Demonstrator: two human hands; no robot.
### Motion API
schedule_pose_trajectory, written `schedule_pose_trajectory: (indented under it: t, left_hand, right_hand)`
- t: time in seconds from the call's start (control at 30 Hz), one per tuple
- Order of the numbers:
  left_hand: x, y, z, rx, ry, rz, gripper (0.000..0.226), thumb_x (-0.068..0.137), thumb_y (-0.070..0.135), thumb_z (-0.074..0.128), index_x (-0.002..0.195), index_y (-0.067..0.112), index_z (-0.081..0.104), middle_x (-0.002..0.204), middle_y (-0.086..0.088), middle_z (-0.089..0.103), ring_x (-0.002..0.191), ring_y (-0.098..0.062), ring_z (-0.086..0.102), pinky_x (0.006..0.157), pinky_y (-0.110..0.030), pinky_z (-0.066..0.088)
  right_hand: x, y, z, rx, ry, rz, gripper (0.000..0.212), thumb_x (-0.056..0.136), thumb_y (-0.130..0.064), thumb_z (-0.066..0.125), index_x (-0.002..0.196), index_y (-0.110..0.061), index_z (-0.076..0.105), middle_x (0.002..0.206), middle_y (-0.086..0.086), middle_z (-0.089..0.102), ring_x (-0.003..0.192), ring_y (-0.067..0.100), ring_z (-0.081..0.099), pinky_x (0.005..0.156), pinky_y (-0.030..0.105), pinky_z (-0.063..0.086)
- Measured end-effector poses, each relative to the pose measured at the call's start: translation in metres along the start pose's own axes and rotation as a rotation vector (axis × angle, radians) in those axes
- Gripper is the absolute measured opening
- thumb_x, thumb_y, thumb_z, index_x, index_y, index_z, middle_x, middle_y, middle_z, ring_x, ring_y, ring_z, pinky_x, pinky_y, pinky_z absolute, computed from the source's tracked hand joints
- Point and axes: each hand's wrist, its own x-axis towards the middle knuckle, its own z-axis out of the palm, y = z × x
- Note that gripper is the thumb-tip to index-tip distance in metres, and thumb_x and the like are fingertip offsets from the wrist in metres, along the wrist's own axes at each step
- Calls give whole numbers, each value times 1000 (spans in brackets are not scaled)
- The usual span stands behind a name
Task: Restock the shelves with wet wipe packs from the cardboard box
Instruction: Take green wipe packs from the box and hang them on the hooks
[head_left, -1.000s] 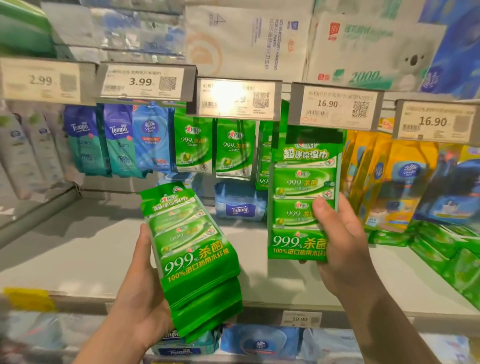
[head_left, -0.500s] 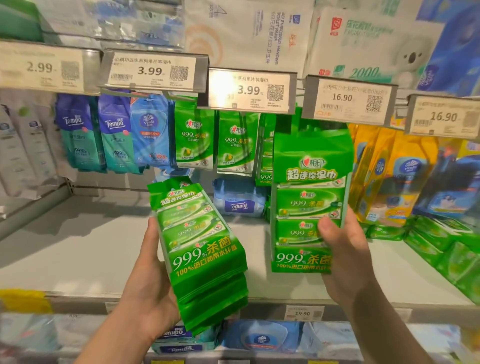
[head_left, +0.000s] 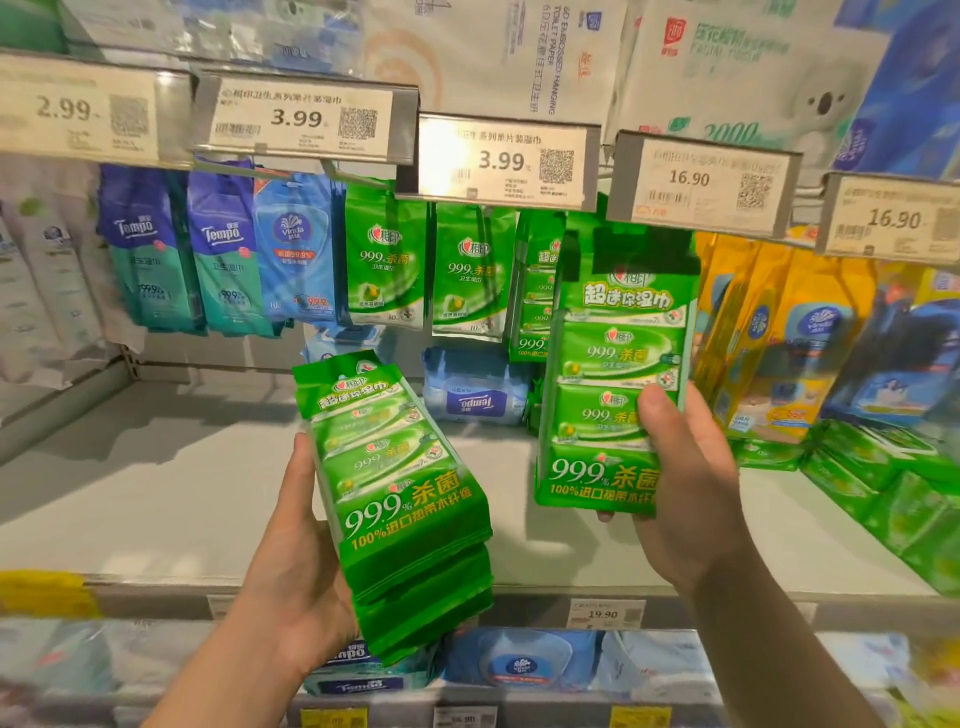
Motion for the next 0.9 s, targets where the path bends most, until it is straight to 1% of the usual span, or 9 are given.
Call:
schedule_pose_trajectory:
  t: [0.03, 0.13, 0.2, 0.33, 0.47, 0.6, 0.67, 0.77, 0.9]
  left_hand:
    - [-1, 0, 0, -2, 4, 5, 83, 75, 88, 54, 111, 18, 81, 128, -22, 69, 115, -44, 67, 107, -59, 43]
    - [-2, 0, 0, -11, 20, 27, 81, 77, 86, 53, 109, 18, 82, 126, -21, 71, 108, -42, 71, 103, -56, 45]
    - [-3, 0, 0, -11, 29, 28, 81, 77, 86, 54, 110, 18, 82, 126, -21, 71, 108, -43, 71, 103, -56, 45]
    - [-5, -3, 0, -16, 43, 17, 85, 74, 86, 59, 122, 18, 76, 131, -22, 68, 119, -45, 66, 108, -61, 43]
    - [-7, -4, -1, -10, 47, 33, 83, 75, 85, 58, 120, 18, 77, 129, -22, 69, 115, -44, 67, 107, -59, 43]
    - [-9, -5, -1, -11, 56, 27, 84, 76, 84, 58, 121, 16, 77, 130, -23, 68, 116, -43, 67, 107, -58, 43]
    - [-10, -5, -1, -4, 58, 30, 84, 76, 84, 58, 121, 16, 77, 129, -23, 68, 115, -43, 68, 107, -58, 43]
    - [-11, -6, 0, 0, 59, 33, 83, 76, 84, 58, 119, 16, 78, 128, -23, 69, 113, -44, 68, 106, -58, 44]
    - [-12, -7, 1, 6, 60, 37, 82, 77, 84, 56, 117, 15, 79, 127, -24, 69, 109, -45, 70, 101, -56, 46]
  right_hand:
    - [-1, 1, -2, 5, 8, -7, 27, 93, -30, 65, 120, -24, 63, 100, 3, 76, 78, 22, 74, 46, 28, 53]
    - [-3, 0, -4, 35, 4, -23, 36, 83, -27, 60, 119, -28, 62, 105, -1, 78, 93, 22, 76, 65, 33, 62]
    - [-3, -1, -4, 51, -21, -52, 33, 82, -22, 58, 113, -31, 65, 103, -2, 78, 93, 20, 76, 68, 36, 62]
    - [-4, -2, -1, 71, -36, -77, 31, 85, -22, 58, 101, -40, 77, 107, 0, 78, 98, 23, 76, 72, 38, 62]
    - [-4, -2, -1, 58, 29, -55, 31, 86, -28, 59, 116, -30, 65, 105, -1, 78, 94, 21, 76, 66, 37, 63]
    - [-5, -7, -1, 12, 29, -74, 23, 89, -32, 56, 109, -32, 68, 98, 0, 75, 78, 21, 74, 45, 31, 54]
    - [-4, -9, -1, -29, 4, -80, 23, 91, -34, 55, 110, -30, 67, 94, 1, 74, 70, 21, 72, 38, 29, 48]
    - [-2, -6, -3, -78, -13, -61, 21, 92, -38, 56, 106, -32, 70, 91, 4, 73, 63, 23, 69, 36, 28, 44]
    - [2, -4, -5, -89, 6, -27, 22, 95, -40, 62, 111, -25, 67, 90, 5, 72, 63, 24, 68, 38, 29, 44]
